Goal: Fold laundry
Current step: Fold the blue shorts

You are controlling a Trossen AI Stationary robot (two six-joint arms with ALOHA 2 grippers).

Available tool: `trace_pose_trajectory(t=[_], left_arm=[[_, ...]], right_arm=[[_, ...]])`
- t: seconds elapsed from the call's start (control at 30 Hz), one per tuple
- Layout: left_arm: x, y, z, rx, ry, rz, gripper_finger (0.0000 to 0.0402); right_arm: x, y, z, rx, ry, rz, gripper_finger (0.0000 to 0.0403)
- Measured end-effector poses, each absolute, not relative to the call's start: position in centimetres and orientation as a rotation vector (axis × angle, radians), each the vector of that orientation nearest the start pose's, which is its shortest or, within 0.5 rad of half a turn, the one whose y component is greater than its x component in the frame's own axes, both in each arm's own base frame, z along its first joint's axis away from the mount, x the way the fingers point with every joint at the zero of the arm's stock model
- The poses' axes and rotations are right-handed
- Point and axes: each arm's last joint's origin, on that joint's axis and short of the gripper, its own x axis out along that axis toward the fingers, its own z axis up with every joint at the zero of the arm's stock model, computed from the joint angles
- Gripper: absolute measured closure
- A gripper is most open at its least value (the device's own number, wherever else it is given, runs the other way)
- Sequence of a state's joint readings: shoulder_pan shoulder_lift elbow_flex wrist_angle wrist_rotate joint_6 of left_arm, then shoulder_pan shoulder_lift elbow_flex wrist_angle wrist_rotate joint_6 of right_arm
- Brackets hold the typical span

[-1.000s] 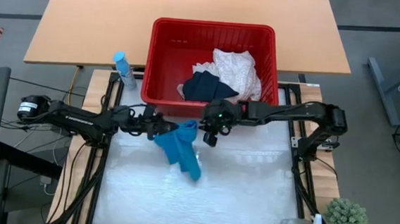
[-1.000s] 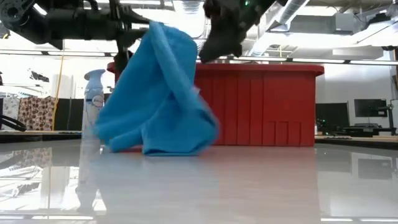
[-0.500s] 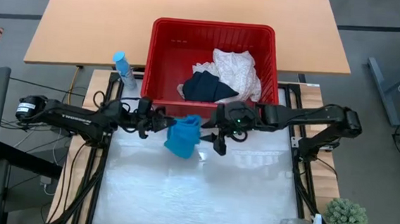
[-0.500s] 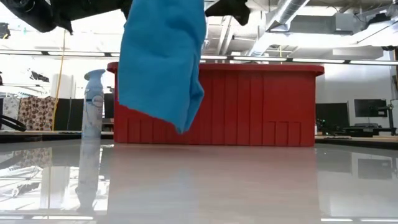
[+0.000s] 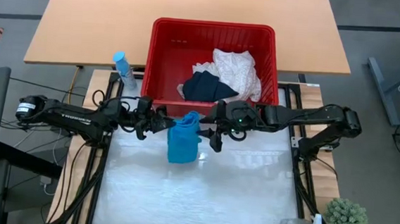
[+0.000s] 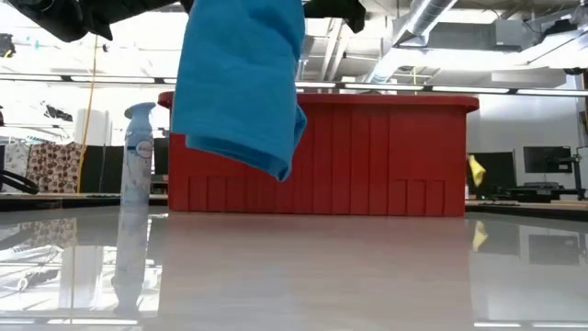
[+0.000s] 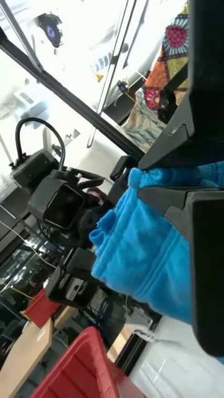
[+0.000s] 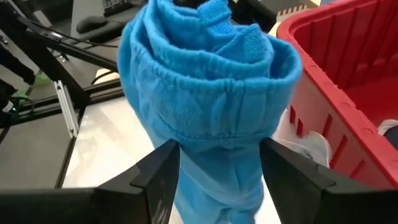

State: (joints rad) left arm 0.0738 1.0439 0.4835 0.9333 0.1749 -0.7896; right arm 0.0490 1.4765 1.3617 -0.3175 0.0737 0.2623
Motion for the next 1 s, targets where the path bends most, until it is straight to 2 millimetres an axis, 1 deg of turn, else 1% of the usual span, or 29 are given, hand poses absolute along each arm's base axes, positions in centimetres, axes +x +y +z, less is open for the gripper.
trace_pose_trajectory(t=[0.13,0.27,0.4,0.53,0.6,0.8,0.93,1.0], left_arm=[[21.6,1.1,28.7,-0.73,-0.31,-0.242,0.0386],[21.6,1.1,28.7,-0.729,-0.306,-0.251,0.0386],[21.6,0.9,28.7,-0.742,-0.289,-0.287,0.0386],[21.6,0.8,28.7,-0.748,-0.282,-0.3,0.0386],[21.6,0.8,28.7,-0.748,-0.281,-0.302,0.0386],[21.5,0.7,28.8,-0.742,-0.268,-0.332,0.0386],[21.5,0.6,28.7,-0.742,-0.241,-0.373,0.0386],[21.6,0.5,28.5,-0.747,-0.209,-0.389,0.0386]], right_arm=[[33.3,1.4,35.8,0.221,0.419,-0.079,0.0158],[33.5,1.2,36.1,0.162,0.378,-0.067,0.0158],[33.5,0.8,36.1,0.151,0.386,-0.08,0.0158],[33.4,0.8,35.9,0.102,0.411,-0.054,0.0158],[33.3,0.9,35.6,0.114,0.443,-0.031,0.0158],[33.2,1.1,35.5,0.197,0.461,0.034,0.0158],[32.6,0.7,35.4,0.172,0.511,0.033,0.0158],[32.2,0.7,35.9,0.157,0.494,0.035,0.0158]])
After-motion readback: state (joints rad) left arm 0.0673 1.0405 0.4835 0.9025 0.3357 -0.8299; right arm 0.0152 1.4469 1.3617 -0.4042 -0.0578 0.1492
